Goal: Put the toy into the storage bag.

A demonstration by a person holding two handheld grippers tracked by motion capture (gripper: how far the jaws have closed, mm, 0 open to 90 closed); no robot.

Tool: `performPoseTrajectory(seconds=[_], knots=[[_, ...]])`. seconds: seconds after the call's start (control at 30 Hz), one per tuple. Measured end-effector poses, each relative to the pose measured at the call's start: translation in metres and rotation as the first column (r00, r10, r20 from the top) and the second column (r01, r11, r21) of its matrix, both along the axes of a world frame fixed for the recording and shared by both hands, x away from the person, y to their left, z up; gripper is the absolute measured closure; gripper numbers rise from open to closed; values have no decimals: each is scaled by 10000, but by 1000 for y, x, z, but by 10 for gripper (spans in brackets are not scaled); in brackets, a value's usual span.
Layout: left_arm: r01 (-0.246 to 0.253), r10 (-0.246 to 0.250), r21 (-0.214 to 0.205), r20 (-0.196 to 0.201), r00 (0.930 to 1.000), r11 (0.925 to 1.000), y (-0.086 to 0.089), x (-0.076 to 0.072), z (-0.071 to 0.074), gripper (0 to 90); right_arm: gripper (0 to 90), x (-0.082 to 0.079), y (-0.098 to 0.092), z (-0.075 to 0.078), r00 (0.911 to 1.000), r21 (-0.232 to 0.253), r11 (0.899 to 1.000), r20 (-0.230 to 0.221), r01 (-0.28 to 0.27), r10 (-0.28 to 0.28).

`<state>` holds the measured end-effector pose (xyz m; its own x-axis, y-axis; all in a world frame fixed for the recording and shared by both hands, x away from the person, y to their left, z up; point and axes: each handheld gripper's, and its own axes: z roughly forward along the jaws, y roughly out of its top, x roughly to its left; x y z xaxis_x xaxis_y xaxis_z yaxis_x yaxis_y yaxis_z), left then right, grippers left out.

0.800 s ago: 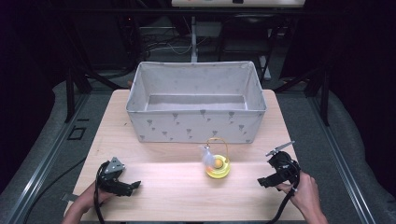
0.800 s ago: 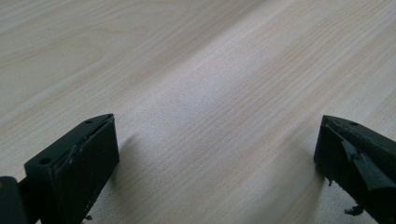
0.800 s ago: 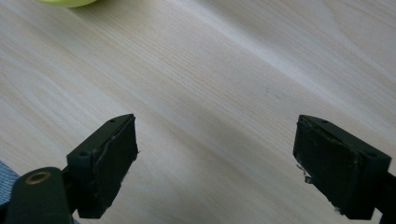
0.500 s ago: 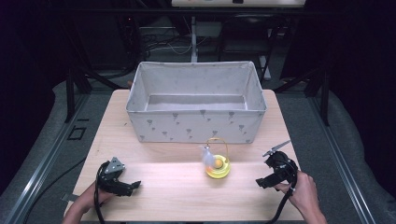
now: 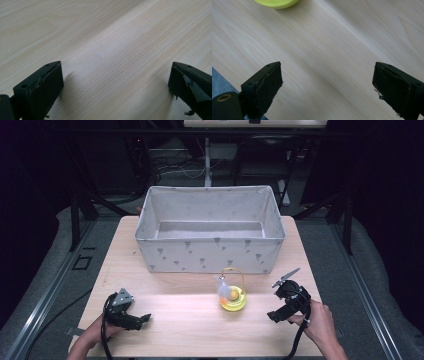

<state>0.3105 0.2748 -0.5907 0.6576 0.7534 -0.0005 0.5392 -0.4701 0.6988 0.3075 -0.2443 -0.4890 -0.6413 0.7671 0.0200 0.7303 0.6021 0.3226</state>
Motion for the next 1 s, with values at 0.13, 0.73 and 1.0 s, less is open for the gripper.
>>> performPoseTrajectory(seconds=[0.13,0.73,1.0], knots=[[-9,9,-8,1,10000,10000,0,0,0,0,69,0,6,3,9998,70,9998,33,-175,175],[-32,32,-7,3,10000,10000,0,0,0,0,0,11,45,27,9887,-146,9887,135,-1493,1495],[-67,67,5,10,10000,10000,0,-1,0,0,3,21,58,38,9817,-82,9823,333,-1872,1873]])
